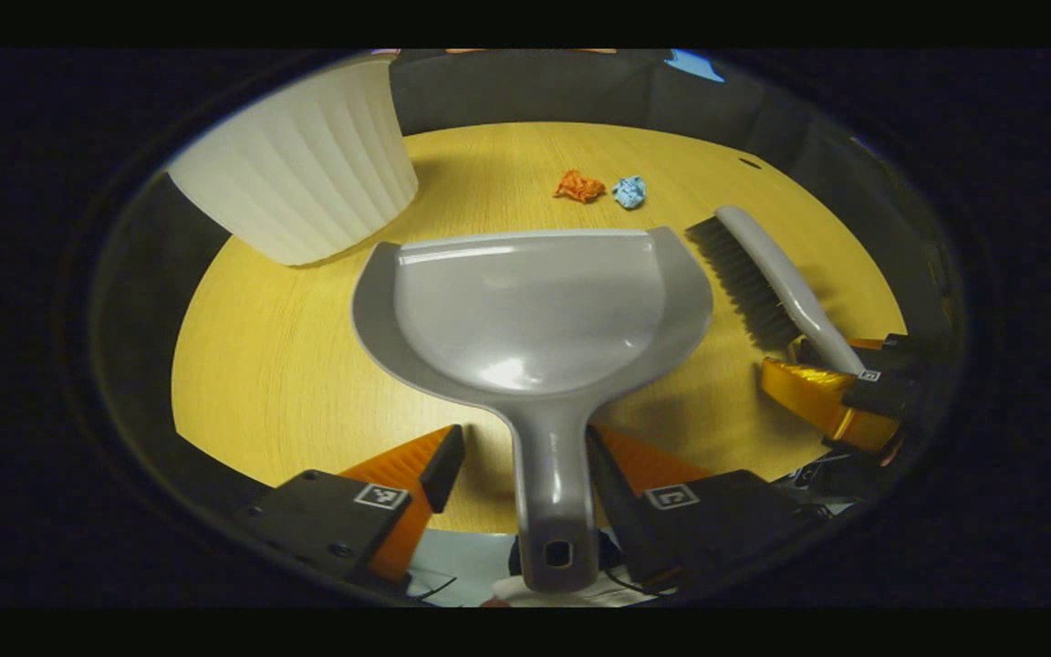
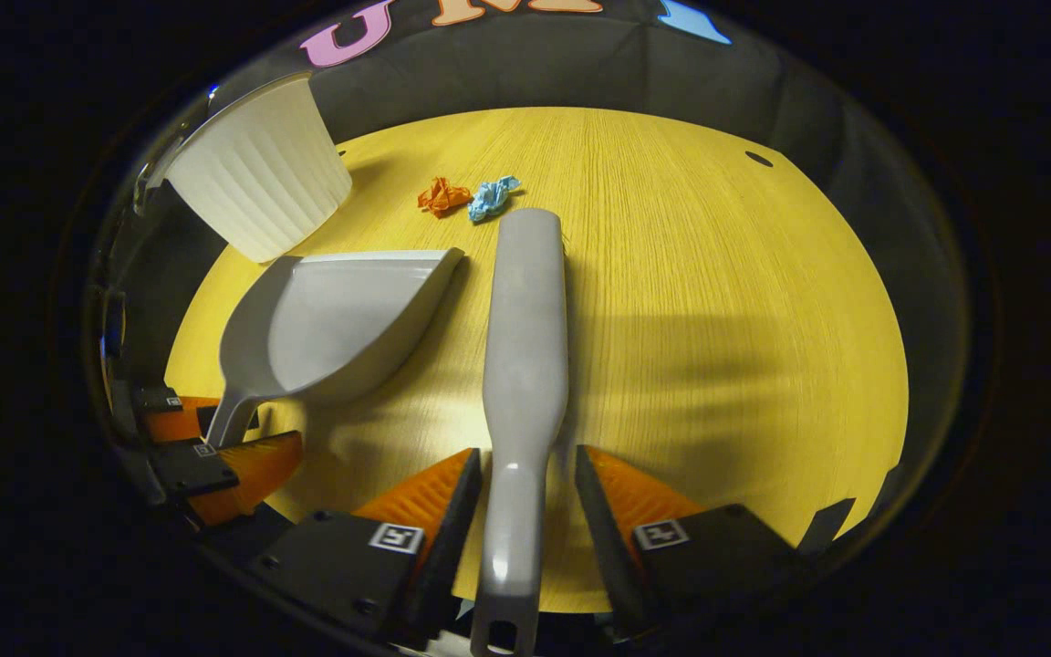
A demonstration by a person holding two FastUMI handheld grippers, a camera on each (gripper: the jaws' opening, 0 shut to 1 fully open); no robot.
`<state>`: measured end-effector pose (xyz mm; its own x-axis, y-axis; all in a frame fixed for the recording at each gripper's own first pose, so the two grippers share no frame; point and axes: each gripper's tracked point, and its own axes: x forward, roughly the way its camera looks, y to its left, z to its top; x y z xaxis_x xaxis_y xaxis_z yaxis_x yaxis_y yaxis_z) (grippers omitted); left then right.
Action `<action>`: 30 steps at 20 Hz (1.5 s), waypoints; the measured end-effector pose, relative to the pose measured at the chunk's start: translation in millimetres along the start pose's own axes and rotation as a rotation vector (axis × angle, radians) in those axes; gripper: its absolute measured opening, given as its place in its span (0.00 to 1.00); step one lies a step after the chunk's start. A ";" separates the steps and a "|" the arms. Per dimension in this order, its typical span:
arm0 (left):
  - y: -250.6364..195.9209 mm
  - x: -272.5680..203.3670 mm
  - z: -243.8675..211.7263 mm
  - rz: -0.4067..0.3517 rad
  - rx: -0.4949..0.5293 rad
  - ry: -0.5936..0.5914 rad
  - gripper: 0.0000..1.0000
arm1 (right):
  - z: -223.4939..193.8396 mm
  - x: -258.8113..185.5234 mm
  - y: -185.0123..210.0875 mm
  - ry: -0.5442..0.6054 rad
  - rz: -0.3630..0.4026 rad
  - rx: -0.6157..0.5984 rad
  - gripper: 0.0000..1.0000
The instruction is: Pick up the small broom and dustpan from the desktop, sweep the trash into the dustpan with the broom, and then empty the trash into the garbage bin.
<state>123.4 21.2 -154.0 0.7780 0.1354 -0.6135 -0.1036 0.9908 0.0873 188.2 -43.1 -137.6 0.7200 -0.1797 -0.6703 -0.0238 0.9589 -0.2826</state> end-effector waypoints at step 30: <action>43.2 -53.9 55.3 -0.245 0.295 -0.197 0.29 | 171.6 -20.4 -22.9 -0.181 -0.023 -0.147 0.29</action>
<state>111.2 56.5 -73.7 0.8641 -0.1360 -0.4846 0.2588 0.9458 0.1960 293.1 -23.7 0.3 0.8337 -0.1461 -0.5325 -0.0976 0.9102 -0.4024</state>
